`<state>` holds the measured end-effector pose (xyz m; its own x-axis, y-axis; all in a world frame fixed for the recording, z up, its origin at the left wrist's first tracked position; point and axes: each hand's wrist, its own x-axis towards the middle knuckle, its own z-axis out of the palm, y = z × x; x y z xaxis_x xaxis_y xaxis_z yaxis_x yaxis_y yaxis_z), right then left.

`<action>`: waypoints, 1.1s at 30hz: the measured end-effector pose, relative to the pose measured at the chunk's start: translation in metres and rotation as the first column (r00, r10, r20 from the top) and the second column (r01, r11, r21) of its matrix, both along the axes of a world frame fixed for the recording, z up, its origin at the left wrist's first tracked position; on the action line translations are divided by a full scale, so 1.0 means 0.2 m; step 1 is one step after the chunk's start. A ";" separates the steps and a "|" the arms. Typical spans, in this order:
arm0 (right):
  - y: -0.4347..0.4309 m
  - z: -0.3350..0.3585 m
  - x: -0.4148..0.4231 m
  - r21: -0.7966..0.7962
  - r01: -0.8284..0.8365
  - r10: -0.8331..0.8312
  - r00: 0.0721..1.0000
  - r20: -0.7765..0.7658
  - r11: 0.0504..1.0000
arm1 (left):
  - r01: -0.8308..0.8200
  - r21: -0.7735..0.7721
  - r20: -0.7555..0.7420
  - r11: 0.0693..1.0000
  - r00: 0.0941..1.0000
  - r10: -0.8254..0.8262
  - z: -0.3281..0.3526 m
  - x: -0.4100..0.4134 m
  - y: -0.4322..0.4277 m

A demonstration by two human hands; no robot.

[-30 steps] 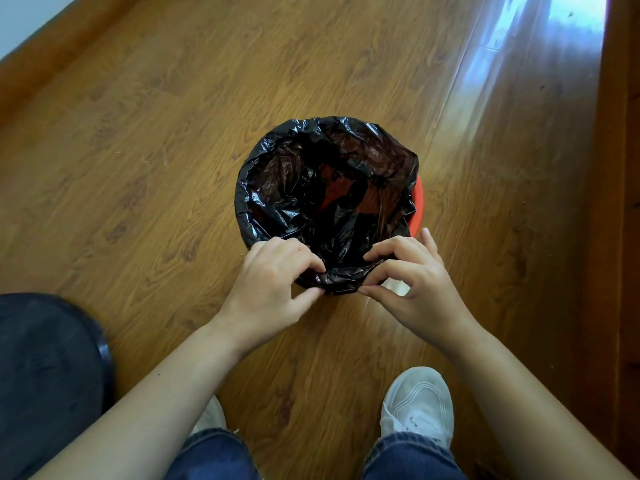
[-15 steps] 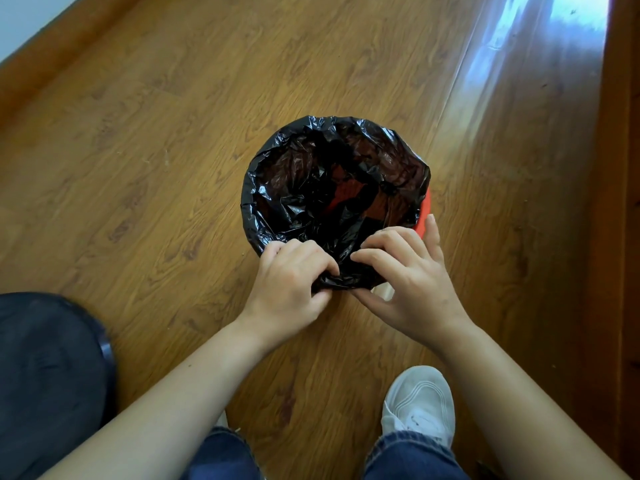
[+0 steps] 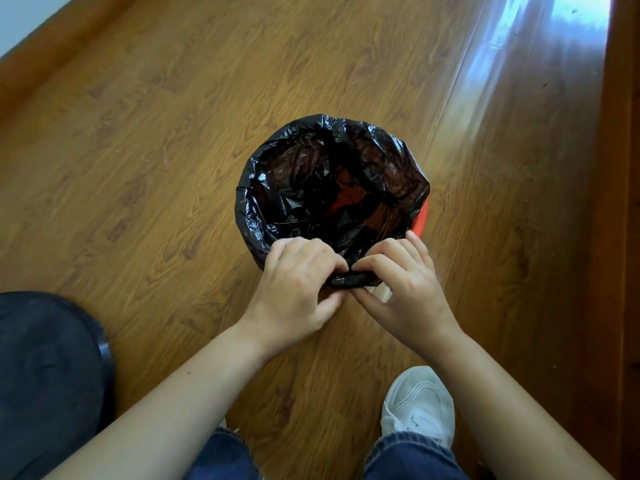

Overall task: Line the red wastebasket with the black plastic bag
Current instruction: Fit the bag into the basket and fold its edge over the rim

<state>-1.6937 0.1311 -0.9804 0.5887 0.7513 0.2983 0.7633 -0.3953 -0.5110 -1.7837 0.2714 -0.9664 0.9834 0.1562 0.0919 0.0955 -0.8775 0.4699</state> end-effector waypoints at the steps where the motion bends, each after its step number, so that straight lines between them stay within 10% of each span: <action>1: 0.00 0.00 0.00 0.007 -0.021 0.021 1.000 -0.003 1.000 | 0.009 0.005 0.008 1.000 1.000 -0.009 0.00 0.00 0.00; 33: -0.05 -0.06 0.04 0.048 -0.012 0.013 1.000 -0.013 0.999 | -0.034 -0.088 -0.025 0.996 0.999 0.032 0.01 -0.03 0.09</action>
